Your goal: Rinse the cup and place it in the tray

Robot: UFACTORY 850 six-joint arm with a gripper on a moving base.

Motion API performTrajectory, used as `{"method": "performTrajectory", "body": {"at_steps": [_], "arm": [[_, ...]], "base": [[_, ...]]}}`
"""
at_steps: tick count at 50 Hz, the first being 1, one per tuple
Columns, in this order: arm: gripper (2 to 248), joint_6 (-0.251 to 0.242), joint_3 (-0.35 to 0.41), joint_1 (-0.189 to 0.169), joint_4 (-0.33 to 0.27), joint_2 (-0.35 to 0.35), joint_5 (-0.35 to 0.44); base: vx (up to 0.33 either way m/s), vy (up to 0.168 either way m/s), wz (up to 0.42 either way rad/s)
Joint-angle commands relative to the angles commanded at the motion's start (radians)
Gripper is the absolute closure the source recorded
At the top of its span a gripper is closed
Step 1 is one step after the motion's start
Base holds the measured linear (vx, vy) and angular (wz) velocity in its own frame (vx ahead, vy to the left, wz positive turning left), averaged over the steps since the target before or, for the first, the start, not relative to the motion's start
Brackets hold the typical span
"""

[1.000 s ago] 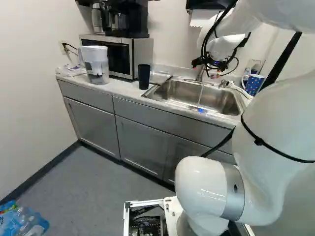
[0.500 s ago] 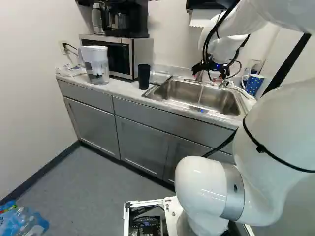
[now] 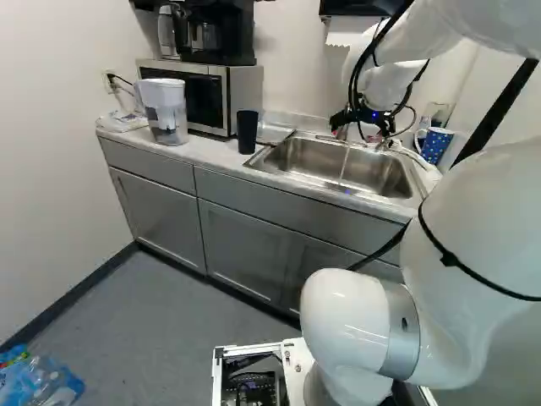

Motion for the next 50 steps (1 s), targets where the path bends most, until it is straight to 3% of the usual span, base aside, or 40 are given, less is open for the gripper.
{"method": "performTrajectory", "body": {"at_steps": [20, 50], "arm": [[3, 0.0, 0.016, 0.028, 0.0, 0.018, 0.0], [3, 0.0, 0.054, 0.126, 0.0, 0.06, 0.0]], "base": [[0.0, 0.0, 0.0], [0.0, 0.0, 0.0]]}}
